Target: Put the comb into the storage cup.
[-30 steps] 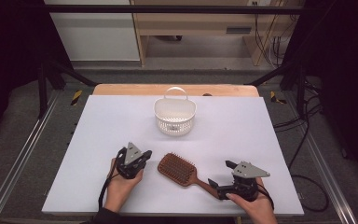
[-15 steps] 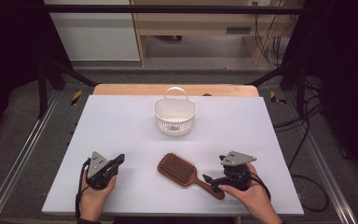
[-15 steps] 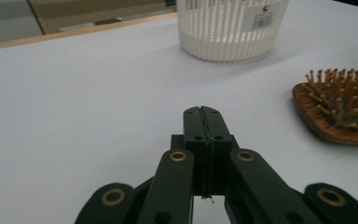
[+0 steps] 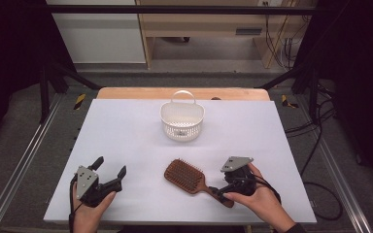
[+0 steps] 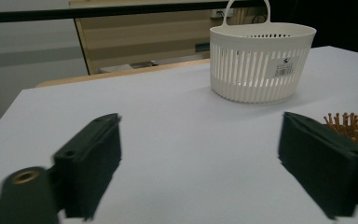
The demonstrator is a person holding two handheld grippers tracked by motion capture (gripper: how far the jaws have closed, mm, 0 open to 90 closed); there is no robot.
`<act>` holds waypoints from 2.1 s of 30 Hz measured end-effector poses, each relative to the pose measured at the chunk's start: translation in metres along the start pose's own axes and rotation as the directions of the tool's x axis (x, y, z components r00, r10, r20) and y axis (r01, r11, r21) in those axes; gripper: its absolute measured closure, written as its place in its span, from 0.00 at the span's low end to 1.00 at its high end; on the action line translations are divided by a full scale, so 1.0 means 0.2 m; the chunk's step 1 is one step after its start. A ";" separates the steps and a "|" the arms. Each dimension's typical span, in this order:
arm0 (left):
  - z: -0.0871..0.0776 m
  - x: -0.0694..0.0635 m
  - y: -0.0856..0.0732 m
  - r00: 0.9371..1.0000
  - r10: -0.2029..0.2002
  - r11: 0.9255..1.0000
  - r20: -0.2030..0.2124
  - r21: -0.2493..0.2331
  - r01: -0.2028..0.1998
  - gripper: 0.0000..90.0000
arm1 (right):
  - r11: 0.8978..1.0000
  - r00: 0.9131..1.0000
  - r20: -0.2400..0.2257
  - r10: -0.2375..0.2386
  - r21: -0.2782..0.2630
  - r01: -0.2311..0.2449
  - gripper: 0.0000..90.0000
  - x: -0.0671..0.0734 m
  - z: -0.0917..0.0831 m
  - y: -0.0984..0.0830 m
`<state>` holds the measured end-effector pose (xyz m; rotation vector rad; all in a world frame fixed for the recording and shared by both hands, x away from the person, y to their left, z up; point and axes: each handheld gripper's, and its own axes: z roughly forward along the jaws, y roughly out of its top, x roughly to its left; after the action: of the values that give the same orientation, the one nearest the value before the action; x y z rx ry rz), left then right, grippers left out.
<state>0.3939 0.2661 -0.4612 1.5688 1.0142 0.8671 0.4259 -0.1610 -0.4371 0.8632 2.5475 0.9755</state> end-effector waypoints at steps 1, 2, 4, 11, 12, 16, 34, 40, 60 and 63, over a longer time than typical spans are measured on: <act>0.01 0.00 0.00 1.000 -0.004 1.000 0.009 0.003 0.003 0.11 | 1.000 1.000 -0.003 -0.003 0.010 0.003 0.10 0.00 0.01 0.00; 0.01 0.00 -0.01 1.000 -0.005 1.000 0.014 0.005 0.005 0.09 | 1.000 1.000 -0.011 -0.010 0.024 0.010 0.10 0.00 0.02 0.01; 0.01 0.00 -0.01 1.000 -0.006 1.000 0.020 0.010 0.006 0.06 | 0.999 1.000 -0.015 -0.014 0.039 0.014 0.10 0.01 0.03 0.01; 0.02 0.00 -0.02 0.999 -0.001 1.000 0.033 0.013 0.000 0.04 | 0.994 0.997 -0.063 -0.042 0.099 0.048 0.11 0.05 0.08 0.04; 0.02 0.00 -0.02 0.999 -0.002 1.000 0.034 0.012 0.001 0.04 | 0.993 0.997 -0.069 -0.040 0.112 0.048 0.11 0.06 0.09 0.04; 0.02 0.00 -0.02 0.999 -0.005 1.000 0.034 0.012 0.005 0.02 | 0.987 0.995 -0.084 -0.047 0.150 0.059 0.13 0.08 0.12 0.05; 0.03 0.00 -0.03 0.999 -0.004 1.000 0.037 0.018 0.003 0.02 | 0.960 0.993 -0.109 -0.047 0.269 0.075 0.44 0.13 0.19 0.09; 0.03 -0.01 -0.03 0.999 -0.002 1.000 0.044 0.022 0.001 0.02 | 0.953 0.993 -0.113 -0.024 0.296 0.057 0.55 0.12 0.21 0.10; 0.04 0.00 -0.03 0.999 0.000 0.999 0.040 0.036 -0.002 0.02 | 0.932 0.994 -0.092 -0.061 0.352 0.090 0.79 0.16 0.24 0.15; 0.05 0.00 -0.03 0.999 0.000 0.999 0.042 0.039 -0.002 0.02 | 0.929 0.993 -0.104 -0.056 0.359 0.090 0.81 0.15 0.24 0.15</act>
<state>0.4010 0.2630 -0.4699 1.6141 1.0060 0.8161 0.4371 -0.0997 -0.4529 0.8227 2.8703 0.5367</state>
